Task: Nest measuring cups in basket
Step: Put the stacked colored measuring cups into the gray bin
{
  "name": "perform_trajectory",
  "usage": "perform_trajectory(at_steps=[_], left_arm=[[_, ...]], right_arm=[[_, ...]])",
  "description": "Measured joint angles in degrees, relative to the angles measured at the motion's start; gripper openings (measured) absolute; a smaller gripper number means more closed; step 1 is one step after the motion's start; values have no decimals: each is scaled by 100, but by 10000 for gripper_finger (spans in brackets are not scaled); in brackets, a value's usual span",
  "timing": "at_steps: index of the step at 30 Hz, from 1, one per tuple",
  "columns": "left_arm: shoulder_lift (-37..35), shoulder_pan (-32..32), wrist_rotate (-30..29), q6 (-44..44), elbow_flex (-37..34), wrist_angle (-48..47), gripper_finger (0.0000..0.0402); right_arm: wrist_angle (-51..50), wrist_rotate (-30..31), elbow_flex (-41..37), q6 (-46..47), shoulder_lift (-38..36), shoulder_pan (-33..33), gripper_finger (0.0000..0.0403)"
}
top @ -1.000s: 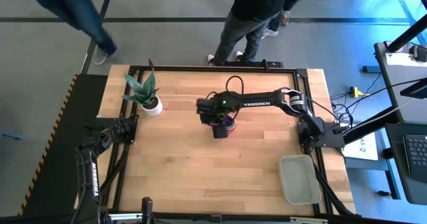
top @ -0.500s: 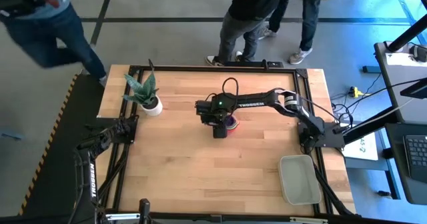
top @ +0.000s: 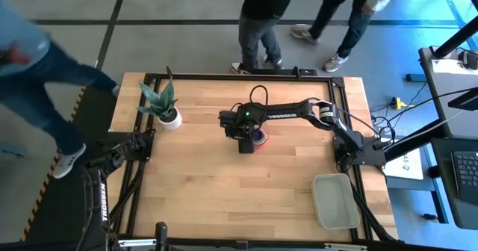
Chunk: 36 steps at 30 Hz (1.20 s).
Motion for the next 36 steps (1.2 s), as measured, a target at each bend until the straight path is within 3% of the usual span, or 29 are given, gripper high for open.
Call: perform_trajectory(at_steps=[12,22,36], left_arm=[[0,0,-7,-21,0,-4,76],[0,0,-5,-21,0,-4,76],[0,2,-4,-19,0,-7,76]], right_arm=[[-30,-2,0,-4,0,-2,267],[-130,-46,2,-11,0,-2,150],[-332,94,2,-146,0,0,142]])
